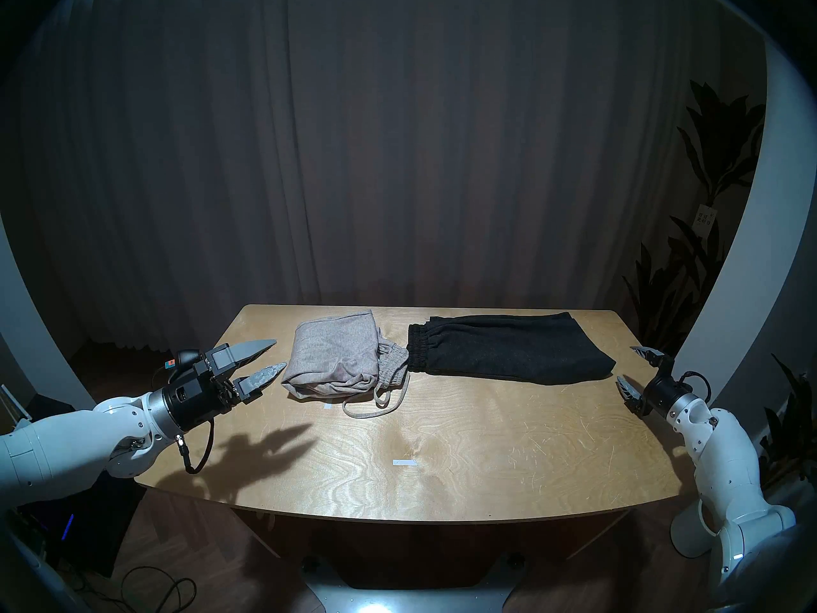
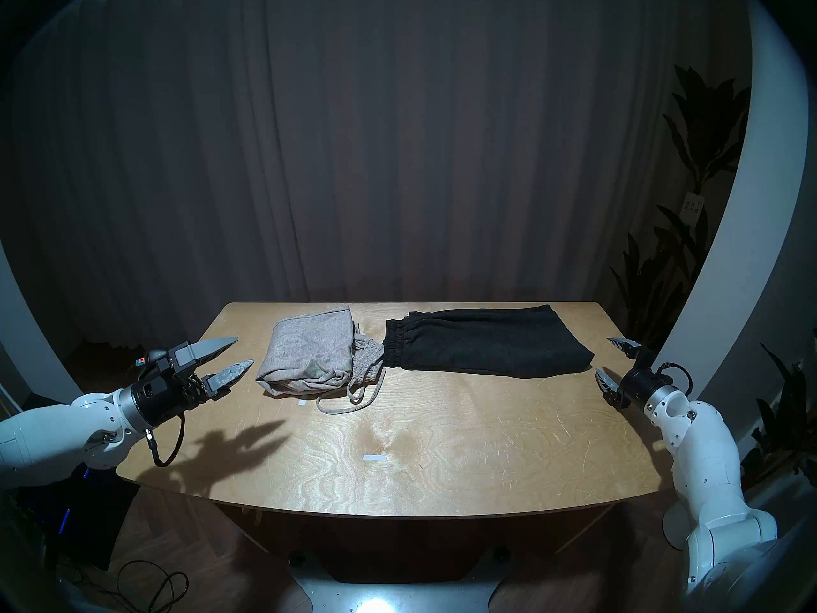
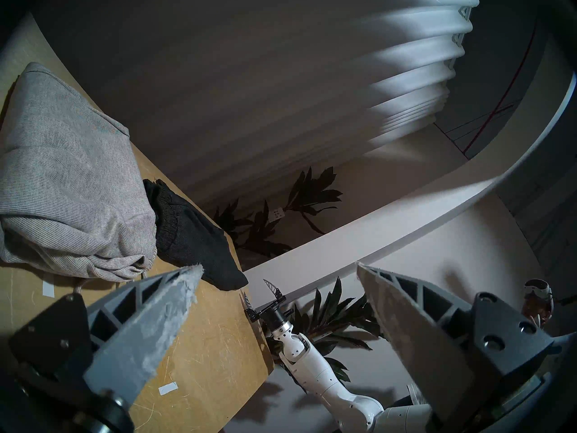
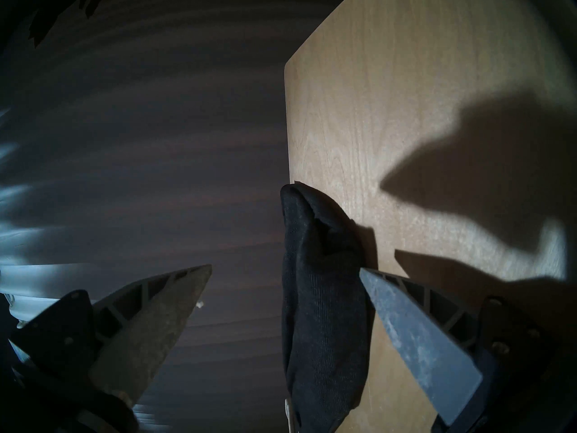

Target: Fold pants twice and stack them

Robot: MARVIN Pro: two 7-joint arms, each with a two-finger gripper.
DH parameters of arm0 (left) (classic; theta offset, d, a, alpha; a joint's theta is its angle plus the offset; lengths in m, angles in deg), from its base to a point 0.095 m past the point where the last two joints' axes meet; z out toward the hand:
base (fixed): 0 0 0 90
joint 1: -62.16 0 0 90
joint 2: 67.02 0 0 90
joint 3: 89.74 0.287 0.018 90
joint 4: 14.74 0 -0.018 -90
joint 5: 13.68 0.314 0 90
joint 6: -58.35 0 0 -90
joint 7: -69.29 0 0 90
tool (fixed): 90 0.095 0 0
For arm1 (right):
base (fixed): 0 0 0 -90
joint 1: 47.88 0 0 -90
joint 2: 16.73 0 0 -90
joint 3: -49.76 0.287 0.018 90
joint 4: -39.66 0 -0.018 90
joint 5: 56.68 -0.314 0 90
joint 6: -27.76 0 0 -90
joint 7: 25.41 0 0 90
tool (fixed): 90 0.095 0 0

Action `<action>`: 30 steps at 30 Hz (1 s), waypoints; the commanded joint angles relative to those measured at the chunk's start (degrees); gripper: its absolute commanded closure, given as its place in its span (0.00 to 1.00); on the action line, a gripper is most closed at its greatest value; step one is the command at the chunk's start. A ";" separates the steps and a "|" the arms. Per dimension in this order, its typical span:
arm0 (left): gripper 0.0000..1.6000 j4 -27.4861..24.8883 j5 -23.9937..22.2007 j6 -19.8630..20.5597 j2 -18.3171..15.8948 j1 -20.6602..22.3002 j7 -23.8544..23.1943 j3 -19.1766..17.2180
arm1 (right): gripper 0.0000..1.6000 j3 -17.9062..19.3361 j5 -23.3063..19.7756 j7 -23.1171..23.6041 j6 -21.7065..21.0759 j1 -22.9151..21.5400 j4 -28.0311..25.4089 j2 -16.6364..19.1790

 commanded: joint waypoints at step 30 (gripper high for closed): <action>0.00 -3.87 -2.62 -1.73 -1.44 0.68 1.13 -0.17 | 0.00 1.45 -3.55 -8.63 3.34 3.79 -13.52 -5.97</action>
